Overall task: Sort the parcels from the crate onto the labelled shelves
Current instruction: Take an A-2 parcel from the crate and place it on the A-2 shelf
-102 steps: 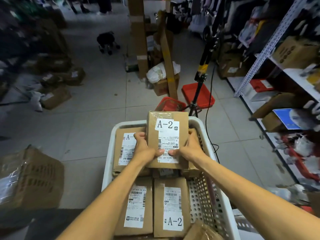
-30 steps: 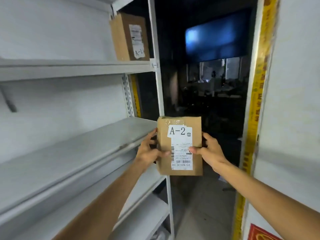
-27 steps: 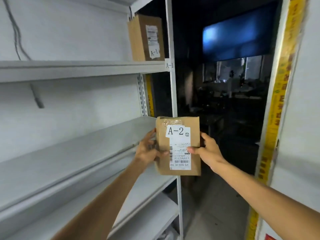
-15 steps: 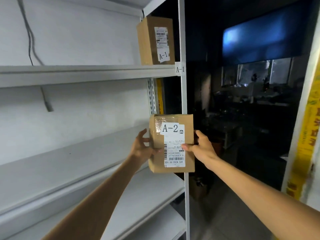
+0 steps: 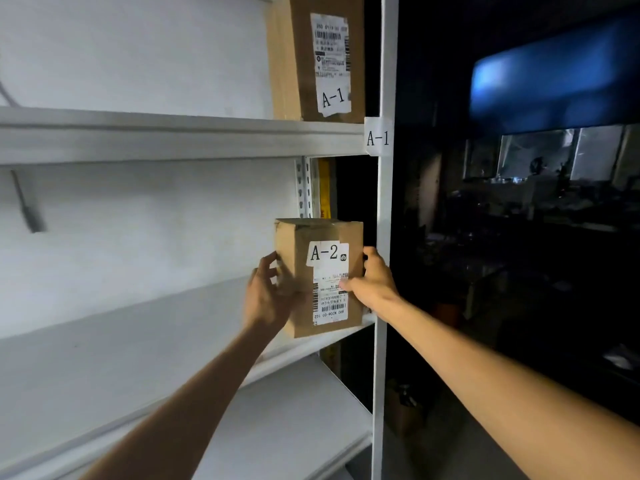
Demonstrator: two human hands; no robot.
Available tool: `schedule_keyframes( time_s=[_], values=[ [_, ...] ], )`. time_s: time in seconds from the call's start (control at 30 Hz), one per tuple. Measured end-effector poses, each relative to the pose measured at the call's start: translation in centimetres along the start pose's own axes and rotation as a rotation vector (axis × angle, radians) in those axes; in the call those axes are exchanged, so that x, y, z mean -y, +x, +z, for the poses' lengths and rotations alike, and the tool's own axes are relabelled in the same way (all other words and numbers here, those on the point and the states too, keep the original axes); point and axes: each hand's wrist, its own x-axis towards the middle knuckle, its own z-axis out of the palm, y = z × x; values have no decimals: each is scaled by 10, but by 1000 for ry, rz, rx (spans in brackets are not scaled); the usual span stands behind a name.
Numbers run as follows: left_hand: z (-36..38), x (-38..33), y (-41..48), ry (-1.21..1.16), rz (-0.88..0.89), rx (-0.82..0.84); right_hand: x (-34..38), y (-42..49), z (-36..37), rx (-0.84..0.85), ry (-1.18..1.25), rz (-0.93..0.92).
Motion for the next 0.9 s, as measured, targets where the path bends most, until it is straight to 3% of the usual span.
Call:
schedule_keyframes(
  time_s=[0.2, 0.33, 0.9],
  values=[
    [23, 23, 26, -15, -131, -101, -27, 54, 8, 90, 21, -59],
    [41, 31, 33, 64, -127, -174, -48, 76, 15, 166, 51, -100],
    [64, 34, 33, 55, -116, -185, -71, 94, 7, 147, 76, -154]
  ],
)
